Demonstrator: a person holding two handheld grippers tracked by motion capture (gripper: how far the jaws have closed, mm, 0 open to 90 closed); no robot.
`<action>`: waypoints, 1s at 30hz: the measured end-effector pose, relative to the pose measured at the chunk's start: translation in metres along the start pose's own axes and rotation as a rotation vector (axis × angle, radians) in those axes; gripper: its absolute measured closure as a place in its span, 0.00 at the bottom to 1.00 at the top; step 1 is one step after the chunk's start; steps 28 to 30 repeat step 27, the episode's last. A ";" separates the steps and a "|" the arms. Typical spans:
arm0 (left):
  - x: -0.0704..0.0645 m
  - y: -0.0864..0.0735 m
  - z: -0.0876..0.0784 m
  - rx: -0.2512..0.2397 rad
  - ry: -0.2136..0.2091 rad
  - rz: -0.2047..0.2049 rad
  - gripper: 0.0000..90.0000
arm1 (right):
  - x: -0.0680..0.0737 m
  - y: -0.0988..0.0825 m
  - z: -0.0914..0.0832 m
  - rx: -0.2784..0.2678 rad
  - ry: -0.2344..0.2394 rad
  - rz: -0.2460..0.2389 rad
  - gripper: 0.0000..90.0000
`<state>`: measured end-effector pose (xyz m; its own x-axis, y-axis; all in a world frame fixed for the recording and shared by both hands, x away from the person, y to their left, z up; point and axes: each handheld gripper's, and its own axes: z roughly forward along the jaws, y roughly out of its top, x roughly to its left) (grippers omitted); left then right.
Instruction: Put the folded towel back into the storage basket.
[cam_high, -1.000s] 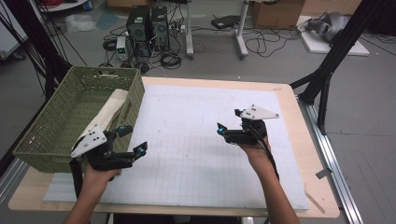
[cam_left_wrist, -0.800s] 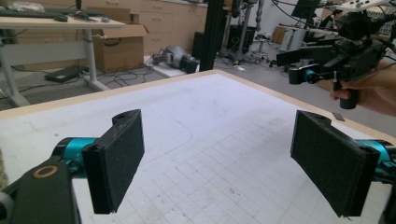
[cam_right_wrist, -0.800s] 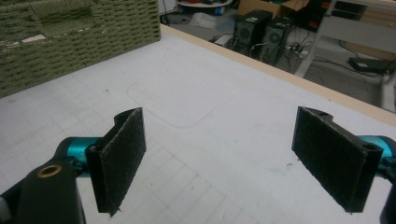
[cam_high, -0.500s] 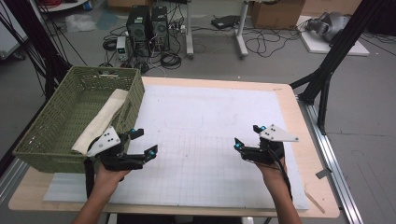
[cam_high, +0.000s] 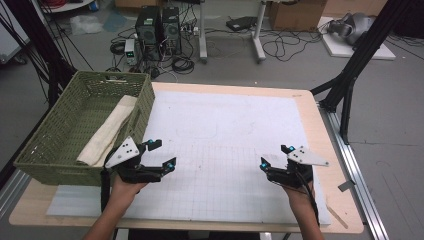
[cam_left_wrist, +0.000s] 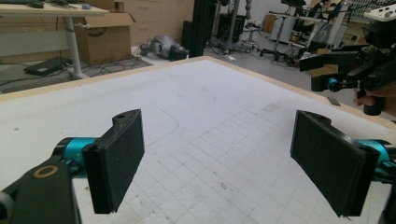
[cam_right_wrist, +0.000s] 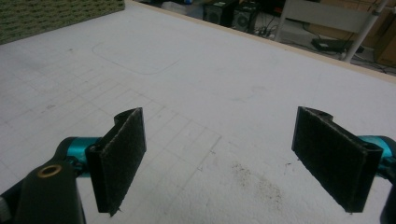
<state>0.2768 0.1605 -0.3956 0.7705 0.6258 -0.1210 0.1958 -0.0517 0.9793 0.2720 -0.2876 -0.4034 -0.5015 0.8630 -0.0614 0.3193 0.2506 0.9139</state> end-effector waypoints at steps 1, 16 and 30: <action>0.000 -0.001 0.001 0.007 -0.004 0.001 0.20 | -0.001 -0.001 -0.001 -0.001 0.000 -0.005 0.18; -0.008 -0.010 0.023 0.045 -0.045 0.012 0.20 | -0.009 -0.022 -0.013 0.003 -0.034 0.036 0.18; -0.008 -0.008 0.032 0.044 -0.046 0.011 0.20 | -0.013 -0.028 -0.022 -0.001 -0.057 0.051 0.18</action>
